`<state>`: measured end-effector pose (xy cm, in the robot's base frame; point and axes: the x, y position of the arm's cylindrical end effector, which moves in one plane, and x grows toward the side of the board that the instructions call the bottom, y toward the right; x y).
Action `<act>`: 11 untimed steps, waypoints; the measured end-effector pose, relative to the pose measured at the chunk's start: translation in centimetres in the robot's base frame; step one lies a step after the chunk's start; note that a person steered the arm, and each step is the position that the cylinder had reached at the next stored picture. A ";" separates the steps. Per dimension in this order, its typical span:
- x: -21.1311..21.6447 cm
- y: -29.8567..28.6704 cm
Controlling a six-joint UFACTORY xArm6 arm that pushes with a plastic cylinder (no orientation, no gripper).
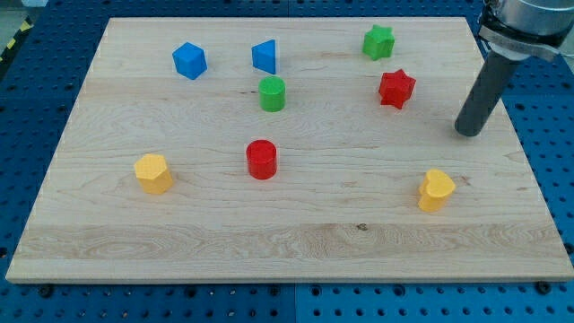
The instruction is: Push the yellow heart bottom left to the red star
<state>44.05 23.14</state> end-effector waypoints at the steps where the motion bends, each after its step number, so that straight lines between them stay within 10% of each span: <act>1: 2.9 0.1; 6: 11.6 -5.9; 11: 2.5 -8.9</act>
